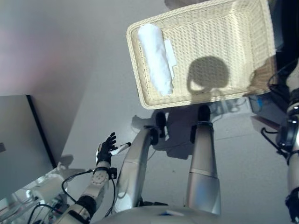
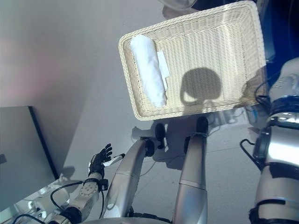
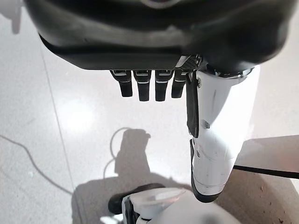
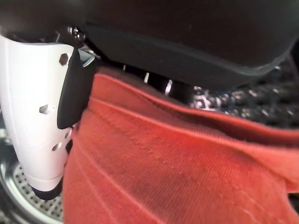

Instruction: Pick up the clothes and place them into the washing machine

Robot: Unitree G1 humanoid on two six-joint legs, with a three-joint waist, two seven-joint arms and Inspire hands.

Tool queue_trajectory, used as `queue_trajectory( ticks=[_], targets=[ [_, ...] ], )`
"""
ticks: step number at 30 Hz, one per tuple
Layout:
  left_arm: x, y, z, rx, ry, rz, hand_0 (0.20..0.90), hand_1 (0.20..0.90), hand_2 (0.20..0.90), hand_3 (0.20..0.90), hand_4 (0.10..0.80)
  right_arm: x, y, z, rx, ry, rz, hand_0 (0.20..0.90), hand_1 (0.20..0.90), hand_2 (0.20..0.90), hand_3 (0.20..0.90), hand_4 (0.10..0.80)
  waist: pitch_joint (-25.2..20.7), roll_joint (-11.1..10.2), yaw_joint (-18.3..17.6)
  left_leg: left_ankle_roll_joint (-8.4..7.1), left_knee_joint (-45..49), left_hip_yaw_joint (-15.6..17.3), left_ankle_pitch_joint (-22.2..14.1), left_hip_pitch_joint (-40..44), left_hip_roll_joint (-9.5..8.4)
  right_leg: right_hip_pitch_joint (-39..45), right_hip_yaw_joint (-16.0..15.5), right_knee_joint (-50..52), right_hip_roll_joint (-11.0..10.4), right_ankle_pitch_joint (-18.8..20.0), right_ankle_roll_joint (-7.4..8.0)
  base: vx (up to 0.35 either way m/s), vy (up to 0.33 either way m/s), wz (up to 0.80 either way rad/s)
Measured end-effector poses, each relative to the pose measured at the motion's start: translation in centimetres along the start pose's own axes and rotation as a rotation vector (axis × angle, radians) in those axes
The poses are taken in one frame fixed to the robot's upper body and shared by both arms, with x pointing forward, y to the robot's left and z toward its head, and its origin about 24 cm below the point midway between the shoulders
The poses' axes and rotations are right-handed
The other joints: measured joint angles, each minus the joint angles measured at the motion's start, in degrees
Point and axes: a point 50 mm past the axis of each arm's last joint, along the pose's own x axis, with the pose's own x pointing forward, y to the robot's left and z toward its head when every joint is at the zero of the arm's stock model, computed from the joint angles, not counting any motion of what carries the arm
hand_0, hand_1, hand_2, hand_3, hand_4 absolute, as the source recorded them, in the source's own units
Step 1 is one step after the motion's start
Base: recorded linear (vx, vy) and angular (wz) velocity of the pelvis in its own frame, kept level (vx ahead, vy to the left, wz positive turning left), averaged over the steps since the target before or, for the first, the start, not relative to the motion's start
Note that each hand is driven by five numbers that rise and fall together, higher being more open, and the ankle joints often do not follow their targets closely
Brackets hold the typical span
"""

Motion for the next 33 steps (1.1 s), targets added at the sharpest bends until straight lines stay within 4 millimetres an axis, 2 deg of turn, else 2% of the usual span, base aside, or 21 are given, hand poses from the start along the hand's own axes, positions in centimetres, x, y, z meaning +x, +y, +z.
queue_trajectory(
  ticks=[1, 2, 3, 5, 10, 15, 18, 23, 28, 33],
  targets=[
    [0.0, -0.1, 0.2, -0.005, -0.009, -0.004, 0.900, 0.900, 0.900, 0.900, 0.800, 0.4, 0.1, 0.7, -0.003, -0.021, -0.010, 0.365, 0.365, 0.365, 0.365, 0.418, -0.13, 0.19, -0.12, -0.31, -0.62, -0.03, 0.22, 0.05, -0.15, -0.19, -0.01, -0.01, -0.17, -0.03, -0.05, 0.038, 0.002, 0.09],
    [0.0, -0.3, 0.4, -0.010, -0.021, -0.013, 0.900, 0.900, 0.900, 0.900, 0.800, 0.9, 0.3, 1.6, -0.011, -0.051, -0.022, 0.853, 0.853, 0.853, 0.853, 0.767, -0.24, 0.34, -0.11, -0.49, -1.32, -0.04, 0.58, 0.07, -0.30, -0.43, 0.01, -0.04, -0.36, -0.05, -0.07, 0.039, 0.001, 0.13],
    [0.0, -0.5, 0.6, -0.012, -0.029, -0.019, 0.900, 0.900, 0.900, 0.900, 0.800, 1.2, 0.4, 2.1, -0.010, -0.062, -0.027, 0.900, 0.900, 0.900, 0.900, 0.800, -0.32, 0.46, -0.17, -0.58, -1.70, -0.12, 0.87, 0.06, -0.53, -0.62, 0.03, -0.04, -0.49, -0.06, -0.08, 0.034, 0.010, 0.14],
    [0.0, -0.7, 1.0, -0.020, -0.052, -0.029, 0.900, 0.900, 0.900, 0.900, 0.800, 1.6, 0.5, 2.5, -0.044, -0.090, -0.009, 0.900, 0.900, 0.900, 0.900, 0.800, -0.46, 0.65, -0.09, -0.96, -3.39, -0.44, 2.03, 0.27, -0.94, -0.85, -0.18, -0.43, -0.90, -0.03, -0.13, 0.040, 0.019, 0.17],
    [-0.1, -1.1, 1.0, -0.030, -0.054, -0.035, 0.900, 0.900, 0.900, 0.900, 0.800, 2.1, 0.4, 1.8, -0.076, -0.041, 0.055, 0.900, 0.900, 0.900, 0.900, 0.800, -0.47, 0.65, 0.13, -1.13, -6.21, -0.59, 3.62, 1.52, -1.02, 0.19, -0.71, -2.71, -0.98, 1.03, -0.36, 0.013, 0.013, 0.04],
    [-0.2, -1.6, 0.8, -0.046, -0.048, -0.042, 0.900, 0.900, 0.900, 0.900, 0.800, 1.3, 0.3, 0.0, -0.042, 0.065, 0.068, 0.900, 0.900, 0.900, 0.900, 0.800, -0.49, 0.67, -0.27, -1.11, -7.94, -1.04, 4.06, 3.38, -0.92, 2.43, -1.11, -4.89, -0.91, 1.70, -0.24, -0.006, 0.008, -0.05],
    [-0.2, -1.5, 0.6, -0.044, -0.040, -0.037, 0.900, 0.900, 0.900, 0.900, 0.800, -0.1, -0.2, -2.2, -0.026, 0.129, 0.058, 0.900, 0.900, 0.900, 0.900, 0.800, -0.85, 0.71, -1.10, -1.17, -9.63, -1.99, 4.91, 4.50, -0.91, 4.11, -2.50, -6.60, -1.30, 2.03, -0.41, -0.002, 0.016, 0.10],
    [-0.4, -1.2, 0.0, -0.035, -0.016, -0.026, 0.900, 0.900, 0.900, 0.900, 0.800, -1.3, -1.2, -4.5, -0.085, 0.167, 0.077, 0.900, 0.900, 0.900, 0.900, 0.800, -1.97, 0.68, -0.88, -1.29, -10.78, -3.00, 5.48, 5.28, -0.93, 5.42, -3.73, -7.76, -1.46, 2.21, -0.53, -0.005, -0.007, 0.07],
    [-0.6, -1.1, -0.6, -0.033, 0.003, -0.022, 0.900, 0.900, 0.900, 0.900, 0.800, -4.2, -2.7, -8.7, -0.202, 0.252, 0.196, 0.900, 0.900, 0.900, 0.900, 0.800, -3.27, 0.50, -0.86, -1.51, -11.34, -4.21, 5.73, 6.70, -0.81, 7.59, -4.94, -8.38, -1.31, 2.24, -0.57, -0.014, -0.057, 0.04],
    [-0.8, -0.7, -1.3, -0.031, 0.031, -0.016, 0.900, 0.900, 0.900, 0.900, 0.800, -10.2, -5.1, -14.5, -0.371, 0.433, 0.399, 0.900, 0.900, 0.900, 0.900, 0.800, -4.57, -1.05, -1.56, -2.58, -12.65, -7.05, 6.77, 8.83, -0.38, 11.34, -8.22, -10.48, -1.43, 2.22, -1.07, 0.001, -0.071, 0.16]
  ],
)
